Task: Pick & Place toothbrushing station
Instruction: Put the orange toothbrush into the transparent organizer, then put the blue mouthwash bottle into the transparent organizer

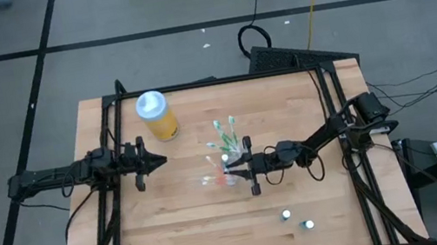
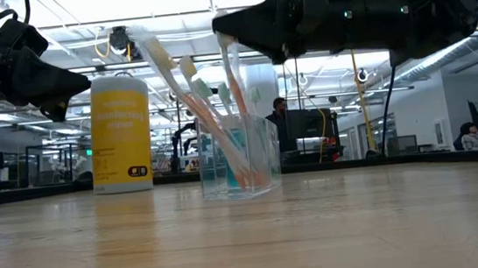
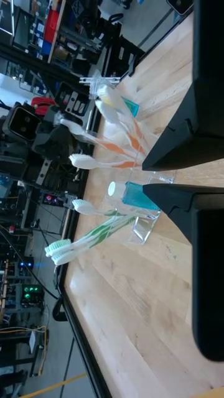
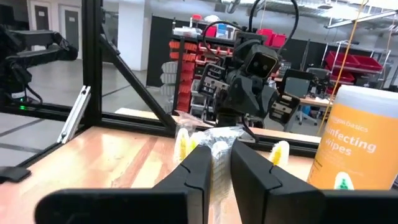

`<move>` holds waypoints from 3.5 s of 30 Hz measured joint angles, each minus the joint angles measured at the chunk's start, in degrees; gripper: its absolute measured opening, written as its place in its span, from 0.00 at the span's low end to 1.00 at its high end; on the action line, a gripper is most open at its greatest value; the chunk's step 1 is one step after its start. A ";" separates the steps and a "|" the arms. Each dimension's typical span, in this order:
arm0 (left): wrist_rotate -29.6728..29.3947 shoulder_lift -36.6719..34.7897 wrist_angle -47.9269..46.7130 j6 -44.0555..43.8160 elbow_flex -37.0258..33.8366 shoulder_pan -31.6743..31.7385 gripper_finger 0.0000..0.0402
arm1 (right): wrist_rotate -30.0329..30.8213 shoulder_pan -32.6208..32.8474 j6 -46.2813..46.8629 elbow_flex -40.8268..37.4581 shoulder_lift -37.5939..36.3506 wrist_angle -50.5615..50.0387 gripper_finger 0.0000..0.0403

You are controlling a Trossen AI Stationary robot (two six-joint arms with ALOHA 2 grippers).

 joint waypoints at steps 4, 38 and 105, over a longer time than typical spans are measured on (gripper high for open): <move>0.02 0.00 0.00 0.02 -0.02 0.00 0.12 | 0.09 0.00 0.75 -0.03 0.03 0.26 0.10; 0.00 0.00 0.00 0.02 0.00 0.00 0.12 | -0.07 0.01 -2.45 0.01 -0.88 -0.01 0.40; 0.00 0.00 0.01 0.00 0.00 0.02 0.12 | -0.13 38.71 70.42 34.35 -8.47 -127.58 0.53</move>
